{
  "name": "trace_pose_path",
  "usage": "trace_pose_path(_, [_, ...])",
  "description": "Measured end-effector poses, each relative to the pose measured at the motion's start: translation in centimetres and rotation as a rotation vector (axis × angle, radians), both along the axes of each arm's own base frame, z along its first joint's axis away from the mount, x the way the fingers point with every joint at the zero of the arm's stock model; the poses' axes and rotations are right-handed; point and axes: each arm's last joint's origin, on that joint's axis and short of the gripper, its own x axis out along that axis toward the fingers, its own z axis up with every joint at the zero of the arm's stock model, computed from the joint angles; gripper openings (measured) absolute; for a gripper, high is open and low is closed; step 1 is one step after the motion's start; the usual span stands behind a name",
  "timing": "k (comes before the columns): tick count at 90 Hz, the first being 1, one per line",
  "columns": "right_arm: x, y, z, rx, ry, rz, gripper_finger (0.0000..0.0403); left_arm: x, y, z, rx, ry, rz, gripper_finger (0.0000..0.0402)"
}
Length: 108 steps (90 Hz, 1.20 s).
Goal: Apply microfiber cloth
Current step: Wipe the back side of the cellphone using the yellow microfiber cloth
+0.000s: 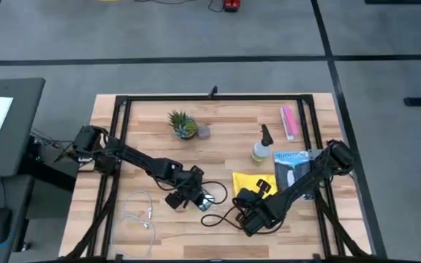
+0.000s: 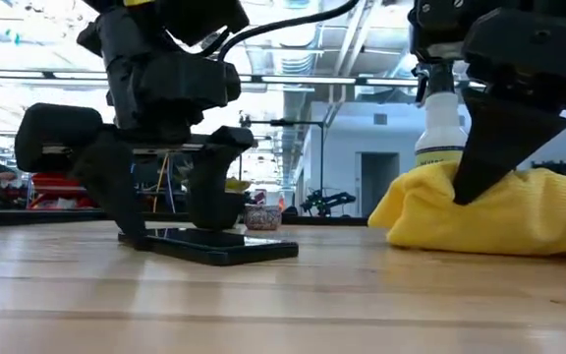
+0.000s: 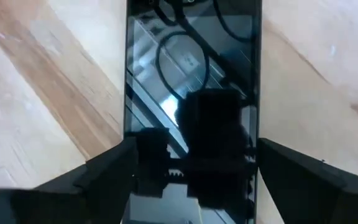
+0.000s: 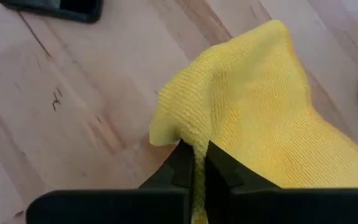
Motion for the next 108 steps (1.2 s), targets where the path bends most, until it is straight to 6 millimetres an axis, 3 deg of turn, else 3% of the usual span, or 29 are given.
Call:
trace_pose_path(30, [0.1, 0.0, 0.0, 0.003, -0.005, 0.004, 0.0, 0.2, 0.0, 0.1, -0.013, -0.015, 0.022, 0.0304])
trace_pose_path(54, [0.1, 0.0, 0.0, 0.001, -0.003, 0.008, 0.0011, 1.3, -0.6, 1.8, 0.003, -0.051, 0.029, 0.0304])
trace_pose_path(69, [0.1, 0.0, 0.0, 0.001, -0.004, 0.008, 0.0012, 1.2, -0.5, 2.4, 0.039, 0.012, -0.022, 0.0305])
trace_pose_path(108, [0.1, 0.1, 0.0, 0.005, -0.009, 0.011, 0.0013, 1.5, 0.5, 2.5, 0.023, 0.017, 0.031, 0.0348])
